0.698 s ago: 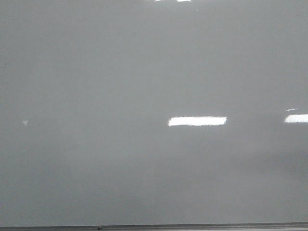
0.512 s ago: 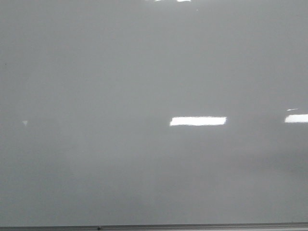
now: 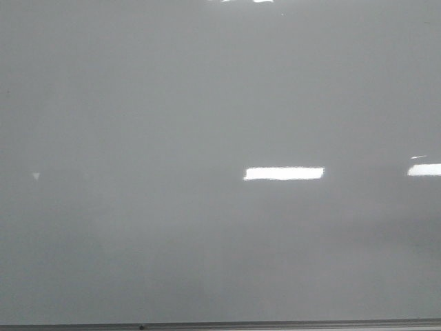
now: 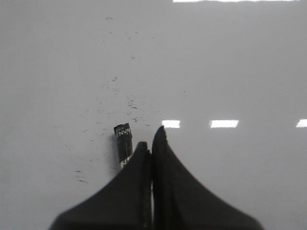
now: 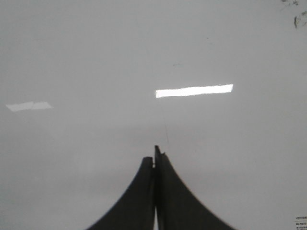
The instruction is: Write number 7 on whiteboard
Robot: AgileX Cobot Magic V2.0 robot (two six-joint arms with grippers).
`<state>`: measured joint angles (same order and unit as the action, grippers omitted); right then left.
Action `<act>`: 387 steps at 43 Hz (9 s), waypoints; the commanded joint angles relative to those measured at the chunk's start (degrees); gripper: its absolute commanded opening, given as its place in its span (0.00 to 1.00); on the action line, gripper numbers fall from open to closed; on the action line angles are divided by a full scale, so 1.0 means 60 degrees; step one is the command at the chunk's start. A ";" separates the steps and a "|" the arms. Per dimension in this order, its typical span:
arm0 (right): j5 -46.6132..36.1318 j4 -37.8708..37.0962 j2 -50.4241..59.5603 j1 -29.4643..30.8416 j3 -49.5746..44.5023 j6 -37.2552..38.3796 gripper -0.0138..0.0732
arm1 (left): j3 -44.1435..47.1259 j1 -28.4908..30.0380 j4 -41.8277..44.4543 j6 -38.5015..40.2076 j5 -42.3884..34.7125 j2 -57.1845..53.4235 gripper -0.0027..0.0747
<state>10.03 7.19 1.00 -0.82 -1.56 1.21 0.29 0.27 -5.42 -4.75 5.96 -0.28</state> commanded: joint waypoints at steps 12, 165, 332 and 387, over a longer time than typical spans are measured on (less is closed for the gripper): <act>-0.0678 -0.0102 0.0109 -0.0004 0.0044 -0.0018 0.08 | 0.0039 0.0009 -0.0014 0.0096 -0.0733 -0.0148 0.01; 0.1180 -0.0134 -0.3729 -0.0004 0.4924 -0.0027 0.89 | -0.6353 0.0579 -0.0666 0.0791 -0.0285 1.4941 0.12; 0.1365 0.5726 -1.2203 -0.4581 0.9656 -0.6587 0.08 | -0.4323 -0.3641 -0.9020 -1.0019 0.5127 0.3412 0.01; 0.0856 0.5751 -1.5218 -0.4398 1.0287 -0.7057 0.08 | -0.4323 -0.3641 -0.8994 -1.0019 0.5110 0.3412 0.01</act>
<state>20.01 41.56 -90.51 -26.21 59.54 -40.15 -24.24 -21.64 -56.39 -64.72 38.98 19.73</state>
